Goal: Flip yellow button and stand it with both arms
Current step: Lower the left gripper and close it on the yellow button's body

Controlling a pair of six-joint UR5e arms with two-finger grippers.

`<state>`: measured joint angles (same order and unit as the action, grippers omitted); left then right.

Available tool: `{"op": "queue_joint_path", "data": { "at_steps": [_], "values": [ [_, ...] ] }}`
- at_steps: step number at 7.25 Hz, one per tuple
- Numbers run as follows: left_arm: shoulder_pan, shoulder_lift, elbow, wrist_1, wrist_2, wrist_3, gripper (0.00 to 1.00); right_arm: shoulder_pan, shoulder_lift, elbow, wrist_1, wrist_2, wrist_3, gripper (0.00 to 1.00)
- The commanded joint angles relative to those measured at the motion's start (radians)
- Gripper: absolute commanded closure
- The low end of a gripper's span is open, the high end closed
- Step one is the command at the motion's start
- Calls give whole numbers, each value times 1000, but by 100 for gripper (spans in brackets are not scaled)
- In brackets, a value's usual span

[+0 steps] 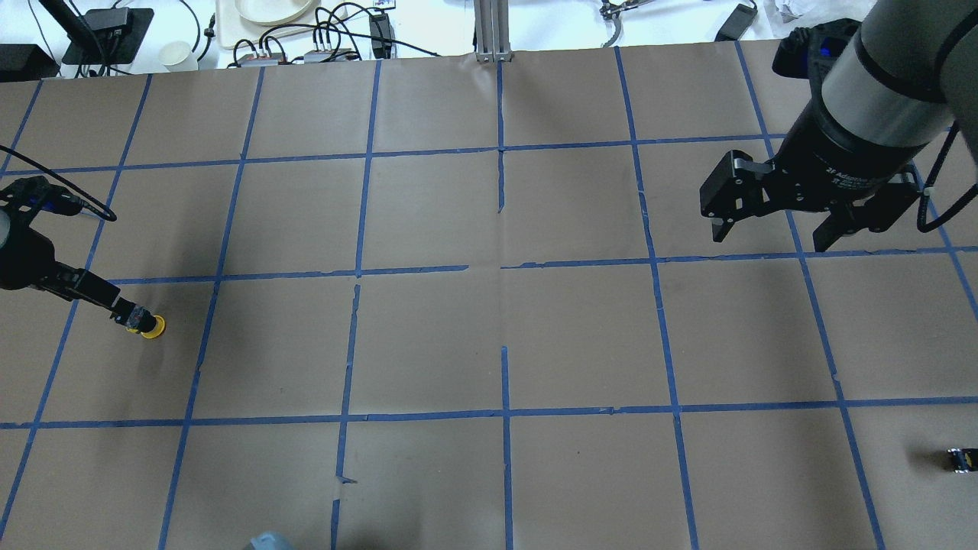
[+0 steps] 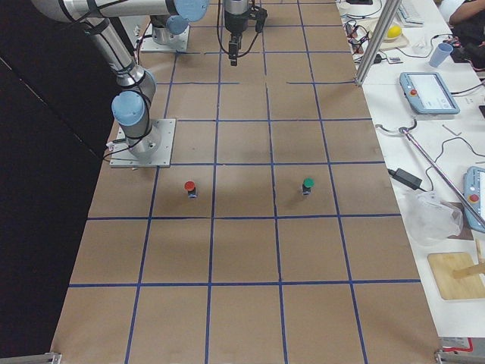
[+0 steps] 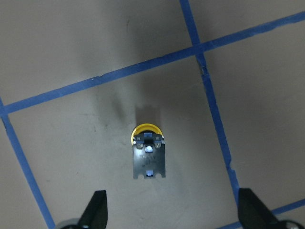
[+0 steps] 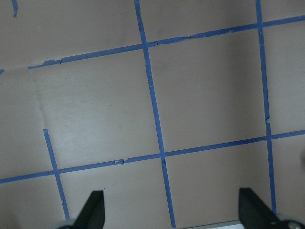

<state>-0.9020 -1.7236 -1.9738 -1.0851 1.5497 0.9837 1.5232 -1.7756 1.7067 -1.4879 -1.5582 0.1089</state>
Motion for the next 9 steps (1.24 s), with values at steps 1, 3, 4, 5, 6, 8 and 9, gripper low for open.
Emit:
{"op": "queue_joint_path", "data": {
  "at_steps": [1,3,4,5,6,8,9],
  "values": [
    [2,-48,-25,74,1,7,4,0,-1,1,0,1,0,0],
    [3,-73,-42,96,0,7,5,0,1,1,0,3,5,0],
    [3,-85,-43,100,0,7,5,0,-1,1,0,3,2,0],
    [3,-94,-42,100,0,7,6,0,1,1,-2,3,2,0],
    [3,-96,-42,117,3,7,11,0,-1,1,-2,3,5,0],
    [2,-94,-40,129,16,7,44,0,1,1,-2,3,5,0],
    [0,-94,-33,131,16,9,55,0,1,1,-2,3,5,0]
  ]
}}
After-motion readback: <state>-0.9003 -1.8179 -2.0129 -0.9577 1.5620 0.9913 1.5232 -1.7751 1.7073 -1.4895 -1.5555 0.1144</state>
